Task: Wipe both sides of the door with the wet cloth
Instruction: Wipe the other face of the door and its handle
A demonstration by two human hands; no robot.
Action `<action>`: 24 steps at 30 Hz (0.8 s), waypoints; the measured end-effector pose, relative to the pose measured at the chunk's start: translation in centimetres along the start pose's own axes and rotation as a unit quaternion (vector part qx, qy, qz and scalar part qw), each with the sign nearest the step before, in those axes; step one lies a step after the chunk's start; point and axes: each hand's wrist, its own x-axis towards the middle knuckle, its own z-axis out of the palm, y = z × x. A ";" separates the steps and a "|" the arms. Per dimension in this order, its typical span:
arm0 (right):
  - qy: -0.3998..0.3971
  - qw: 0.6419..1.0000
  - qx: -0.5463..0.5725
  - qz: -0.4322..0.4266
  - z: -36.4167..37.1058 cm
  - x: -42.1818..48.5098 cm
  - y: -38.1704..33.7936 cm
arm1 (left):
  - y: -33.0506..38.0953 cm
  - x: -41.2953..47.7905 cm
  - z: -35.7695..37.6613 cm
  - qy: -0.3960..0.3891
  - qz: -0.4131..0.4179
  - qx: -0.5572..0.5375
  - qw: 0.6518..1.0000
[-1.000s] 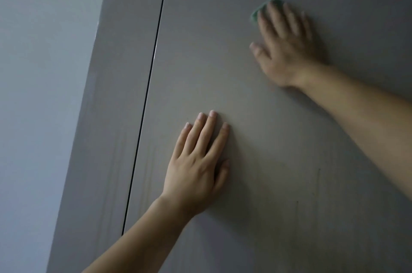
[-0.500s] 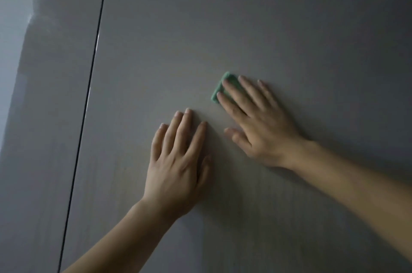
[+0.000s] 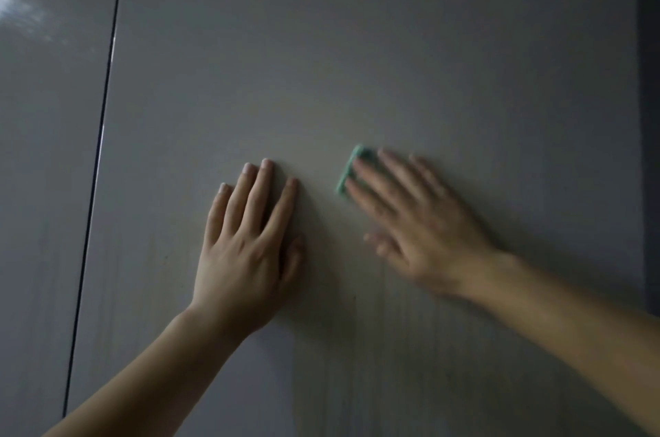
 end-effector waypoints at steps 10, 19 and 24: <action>-0.008 1.000 0.009 -0.004 0.2 -3.9 -1.0 | 3.0 0.5 -0.3 -0.014 0.043 -0.032 0.998; -0.016 0.984 0.007 0.175 -0.6 -4.7 3.8 | 7.2 1.4 1.2 -0.032 0.072 -0.053 0.995; -0.035 0.998 -0.006 0.048 -0.2 -6.9 2.9 | 7.6 1.5 1.2 -0.021 0.067 -0.046 0.996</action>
